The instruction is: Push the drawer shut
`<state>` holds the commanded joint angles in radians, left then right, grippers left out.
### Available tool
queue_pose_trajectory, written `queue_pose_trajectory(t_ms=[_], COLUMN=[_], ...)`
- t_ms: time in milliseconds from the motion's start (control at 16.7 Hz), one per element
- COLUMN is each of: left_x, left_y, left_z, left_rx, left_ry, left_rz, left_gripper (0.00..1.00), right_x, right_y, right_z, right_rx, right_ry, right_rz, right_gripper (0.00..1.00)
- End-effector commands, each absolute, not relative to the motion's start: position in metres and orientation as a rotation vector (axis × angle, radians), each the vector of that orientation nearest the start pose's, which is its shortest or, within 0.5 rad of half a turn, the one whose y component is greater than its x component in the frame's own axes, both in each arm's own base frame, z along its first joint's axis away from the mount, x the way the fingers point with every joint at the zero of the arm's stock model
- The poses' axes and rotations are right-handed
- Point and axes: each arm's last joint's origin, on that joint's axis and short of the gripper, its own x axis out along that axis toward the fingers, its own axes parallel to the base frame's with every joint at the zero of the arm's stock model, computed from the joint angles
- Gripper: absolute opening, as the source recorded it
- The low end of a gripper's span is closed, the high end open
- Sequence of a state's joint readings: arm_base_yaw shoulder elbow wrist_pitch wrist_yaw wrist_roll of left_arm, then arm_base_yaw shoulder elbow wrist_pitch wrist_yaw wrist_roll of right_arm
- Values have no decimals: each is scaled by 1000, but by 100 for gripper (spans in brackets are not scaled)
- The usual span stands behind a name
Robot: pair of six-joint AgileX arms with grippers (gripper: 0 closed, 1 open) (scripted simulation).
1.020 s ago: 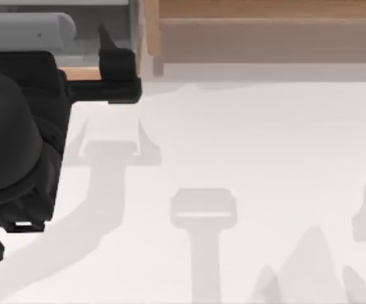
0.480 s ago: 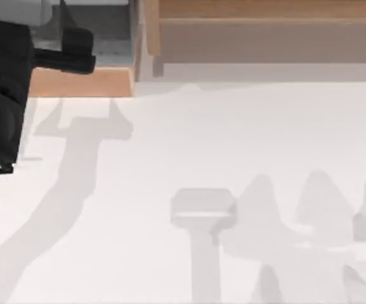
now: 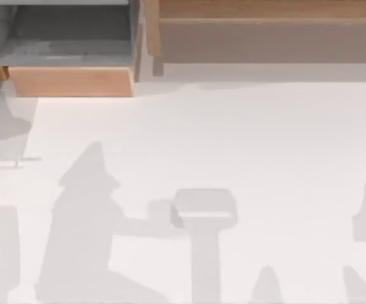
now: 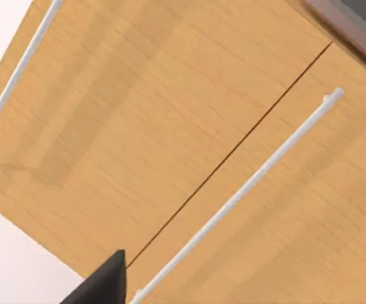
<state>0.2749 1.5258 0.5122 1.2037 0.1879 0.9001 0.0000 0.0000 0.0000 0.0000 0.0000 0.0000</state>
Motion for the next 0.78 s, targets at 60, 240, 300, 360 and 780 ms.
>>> queue_pose_trajectory(t_ms=[60,240,300,360,780], left_x=[275,252,245,238,229], left_y=[97,150,162,170,175], left_z=[197,169,160,150,97], left_rx=[1013,1261,1329,1389,1569], left_ry=[-116,-63,-47,-33,-15], left_rz=[199,215,204,186,-9], left_gripper=[100,100,100,100,100], right_x=[106,106,106,106,106], right_y=[-1,-1,-1,-1,-1], right_z=[160,160,160,160,160], right_rx=[0,0,0,0,0], right_ry=[0,0,0,0,0], right_rz=[0,0,0,0,0], right_gripper=[100,100,100,100,100])
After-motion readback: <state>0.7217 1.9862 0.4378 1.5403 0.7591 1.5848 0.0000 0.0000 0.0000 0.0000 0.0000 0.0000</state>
